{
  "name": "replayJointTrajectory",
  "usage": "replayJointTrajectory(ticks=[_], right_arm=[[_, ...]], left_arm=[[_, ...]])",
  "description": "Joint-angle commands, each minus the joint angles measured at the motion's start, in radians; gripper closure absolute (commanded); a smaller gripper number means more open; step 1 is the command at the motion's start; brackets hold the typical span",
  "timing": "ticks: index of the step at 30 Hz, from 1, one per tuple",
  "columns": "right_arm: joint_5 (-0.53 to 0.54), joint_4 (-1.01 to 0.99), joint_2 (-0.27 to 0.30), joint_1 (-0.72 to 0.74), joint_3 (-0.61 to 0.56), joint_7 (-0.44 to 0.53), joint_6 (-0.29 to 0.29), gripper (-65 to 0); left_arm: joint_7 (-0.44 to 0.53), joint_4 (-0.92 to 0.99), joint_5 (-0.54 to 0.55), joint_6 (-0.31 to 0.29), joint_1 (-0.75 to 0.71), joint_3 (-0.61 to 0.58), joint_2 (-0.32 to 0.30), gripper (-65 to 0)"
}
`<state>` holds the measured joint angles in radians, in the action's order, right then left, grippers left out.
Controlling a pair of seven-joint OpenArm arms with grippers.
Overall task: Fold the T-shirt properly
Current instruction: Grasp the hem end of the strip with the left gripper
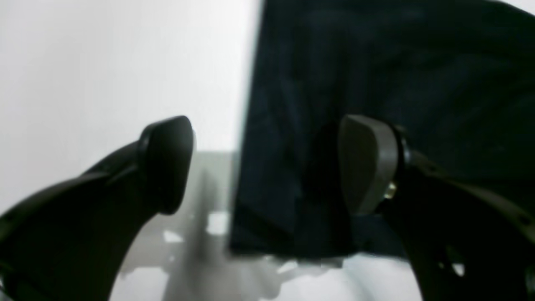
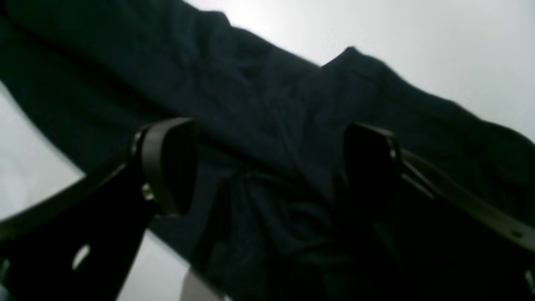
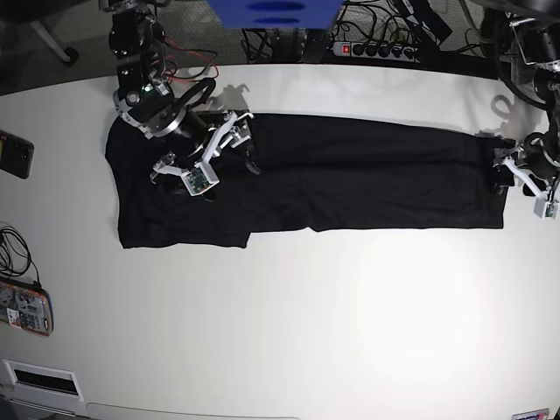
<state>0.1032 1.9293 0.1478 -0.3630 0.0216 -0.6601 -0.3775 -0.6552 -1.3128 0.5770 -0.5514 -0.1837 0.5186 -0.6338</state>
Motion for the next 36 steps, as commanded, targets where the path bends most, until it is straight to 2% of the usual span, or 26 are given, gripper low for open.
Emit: replayJointTrajectory(ticks=[1,4,9,15,23,28,36], right_arm=[[0.011,0.022,0.003,0.006,0.004,0.023,-0.005,-51.9],[0.011,0.022,0.003,0.006,0.004,0.024,-0.005,-51.9],[0.011,0.022,0.006,0.006,0.005,0.024,-0.005,-51.9],[0.011,0.022,0.009,0.008,0.001,0.024,-0.005,-51.9],[0.011,0.022,0.009,0.008,-0.001,0.024,-0.005,-51.9],[0.011,0.022,0.009,0.006,-0.001,0.024,-0.005,-51.9],[0.011,0.022,0.009,0.006,-0.002,0.024,-0.005,-51.9]], left_arm=[[0.019,0.012,0.013,-0.006,0.011,0.013,-0.042,-51.3],[0.019,0.063,0.008,-0.045,0.013,0.013,-0.042,-51.3],[0.025,0.117,0.008,-0.057,-0.049,0.013,-0.039,-51.3],[0.028,0.164,0.013,-0.060,-0.056,0.012,-0.034,-51.3],[0.028,0.152,0.015,-0.060,-0.049,0.012,0.052,-51.3],[0.024,0.086,0.018,-0.075,-0.049,0.012,0.071,-51.3],[0.019,0.089,0.042,-0.086,-0.033,0.012,0.078,-51.3]])
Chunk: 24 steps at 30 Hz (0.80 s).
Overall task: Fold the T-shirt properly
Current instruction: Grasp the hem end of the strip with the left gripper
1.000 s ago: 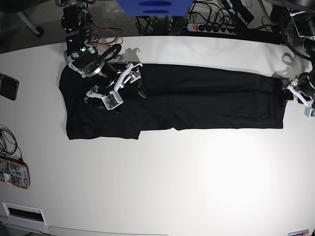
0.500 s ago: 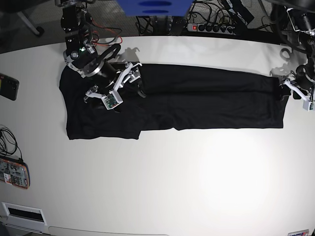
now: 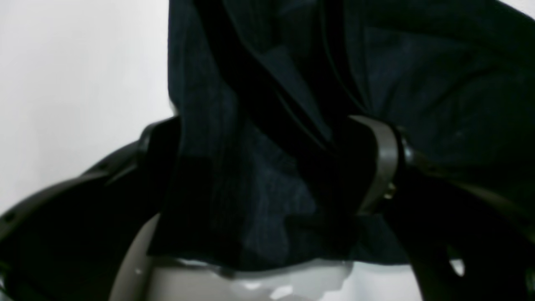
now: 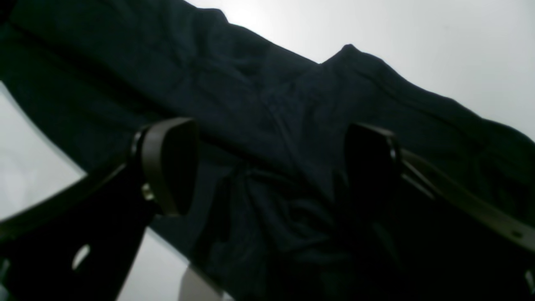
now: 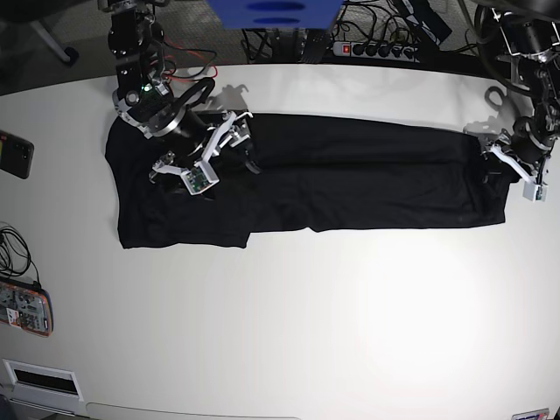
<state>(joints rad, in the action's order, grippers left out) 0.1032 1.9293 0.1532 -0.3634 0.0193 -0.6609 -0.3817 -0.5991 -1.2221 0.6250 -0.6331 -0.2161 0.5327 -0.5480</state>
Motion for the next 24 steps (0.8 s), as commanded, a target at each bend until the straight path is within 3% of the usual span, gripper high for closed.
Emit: replayJointTrajectory(ticks=[1,7,9,11,17,24], right_arm=[[0.011,0.022,0.004,0.007,0.000,0.025,-0.001,-51.9],[0.011,0.022,0.004,0.007,0.000,0.025,-0.001,-51.9],[0.011,0.022,0.004,0.007,0.000,0.025,-0.001,-51.9],[0.011,0.022,0.004,0.007,0.000,0.025,-0.001,-51.9],[0.011,0.022,0.004,0.007,0.000,0.025,-0.001,-51.9],[0.011,0.023,0.004,0.007,0.000,0.025,-0.001,-51.9]], left_arm=[[-0.037,-0.002,-0.004,-0.004,-0.001,-0.003,-0.008,-51.3],[-0.037,-0.003,-0.004,-0.004,0.002,-0.004,0.010,-50.8],[-0.037,-0.003,-0.006,-0.004,0.004,-0.004,0.016,-46.5],[-0.035,-0.002,-0.007,-0.004,0.004,-0.004,0.019,-37.7],[-0.031,-0.002,-0.007,0.000,0.020,-0.032,0.019,0.0],[-0.029,0.008,-0.009,0.003,0.047,-0.024,0.001,0.0]])
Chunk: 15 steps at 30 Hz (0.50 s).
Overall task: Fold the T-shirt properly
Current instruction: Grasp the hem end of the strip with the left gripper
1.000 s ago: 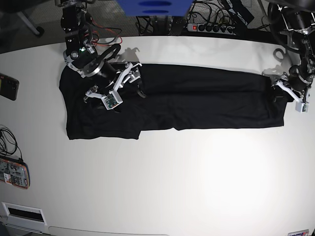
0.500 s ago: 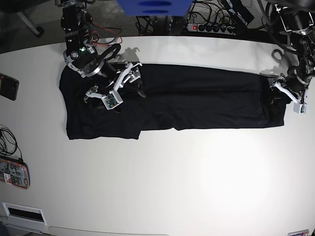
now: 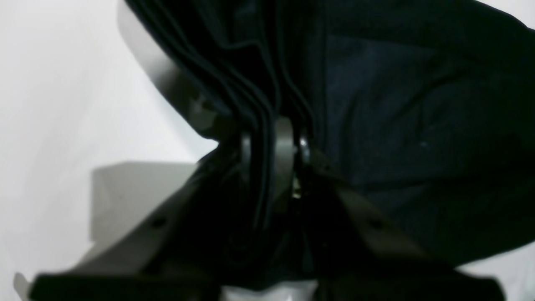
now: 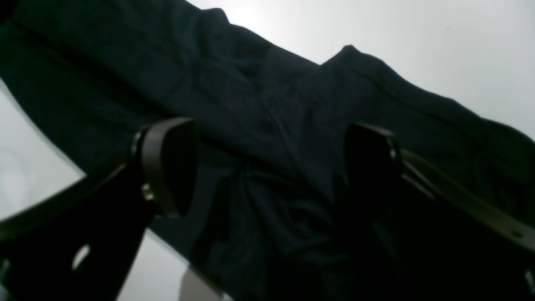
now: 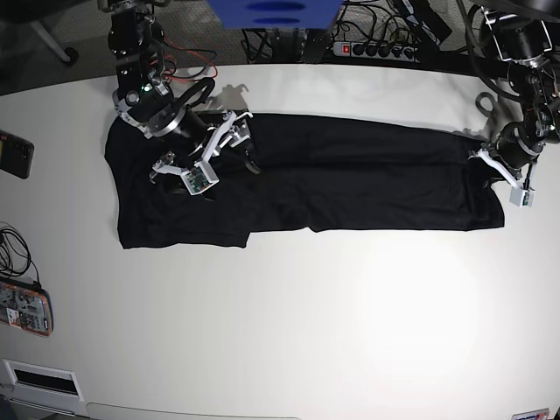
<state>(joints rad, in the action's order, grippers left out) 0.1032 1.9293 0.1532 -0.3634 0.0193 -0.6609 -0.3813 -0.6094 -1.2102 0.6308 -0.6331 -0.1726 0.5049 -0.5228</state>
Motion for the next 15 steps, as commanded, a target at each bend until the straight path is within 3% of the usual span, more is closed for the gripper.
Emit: replayJointTrajectory(ticks=[1,3,9,15], right_arm=[[0.011,0.023,0.004,0.007,0.001,0.025,-0.002,-51.9],[0.011,0.023,0.004,0.007,0.005,0.025,-0.002,-51.9],[0.011,0.023,0.004,0.007,0.006,0.025,-0.002,-51.9],[0.011,0.023,0.004,0.007,0.008,0.025,-0.002,-51.9]], left_arm=[[-0.019,0.010,-0.015,0.003,0.005,0.004,-0.036,0.0],[-0.010,0.065,-0.016,0.003,0.040,0.004,-0.055,0.0],[0.153,0.284,-0.047,0.003,0.101,-0.007,-0.127,0.0],[0.158,0.177,-0.095,0.003,0.080,-0.001,-0.130,0.0]])
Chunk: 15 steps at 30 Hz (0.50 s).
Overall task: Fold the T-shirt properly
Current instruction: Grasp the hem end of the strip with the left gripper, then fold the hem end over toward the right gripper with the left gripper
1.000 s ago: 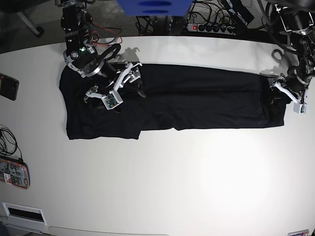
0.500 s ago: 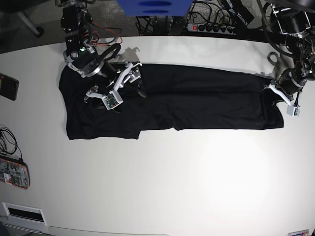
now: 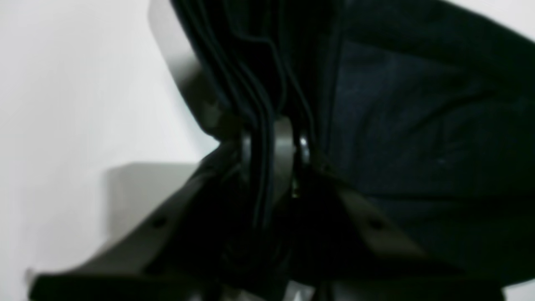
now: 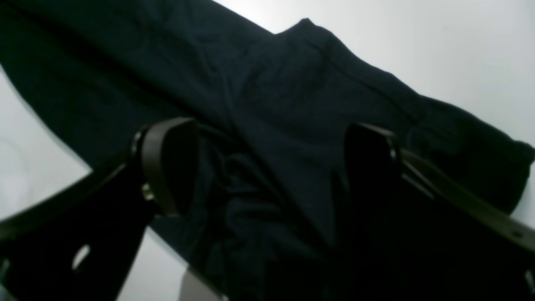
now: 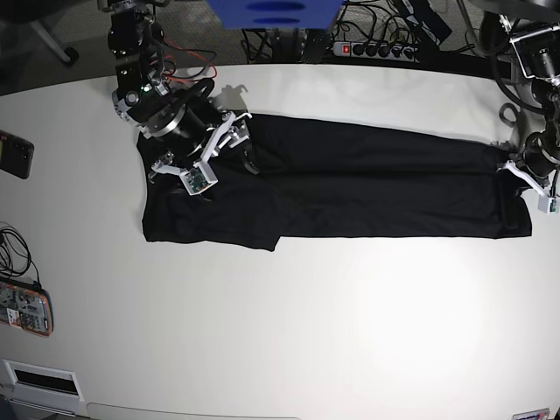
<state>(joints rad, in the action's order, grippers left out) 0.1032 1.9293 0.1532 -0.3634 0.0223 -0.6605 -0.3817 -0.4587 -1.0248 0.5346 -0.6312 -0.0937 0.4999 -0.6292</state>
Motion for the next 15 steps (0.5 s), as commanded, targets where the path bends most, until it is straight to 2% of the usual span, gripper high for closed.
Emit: replayJointTrajectory(ticks=[1,3,10,13,15], right_arm=[[0.011,0.023,0.004,0.007,0.005,0.025,-0.001,-51.9],[0.011,0.023,0.004,0.007,0.005,0.021,-0.001,-51.9],[0.011,0.023,0.004,0.007,0.006,0.017,-0.001,-51.9],[0.011,0.023,0.004,0.007,0.006,0.015,-0.001,-51.9],[0.011,0.023,0.004,0.007,0.006,0.015,-0.001,-51.9]], left_arm=[[0.005,-0.052,0.009,0.001,-0.024,0.003,-0.021,0.0],[-0.024,-0.171,0.020,0.001,-0.064,0.000,0.004,0.0],[-0.254,-0.572,0.022,0.001,-0.084,0.000,0.184,0.0],[-0.268,-0.673,0.020,0.001,-0.077,-0.010,0.254,0.0],[-0.269,-0.727,0.020,0.001,-0.077,-0.047,0.268,0.0]])
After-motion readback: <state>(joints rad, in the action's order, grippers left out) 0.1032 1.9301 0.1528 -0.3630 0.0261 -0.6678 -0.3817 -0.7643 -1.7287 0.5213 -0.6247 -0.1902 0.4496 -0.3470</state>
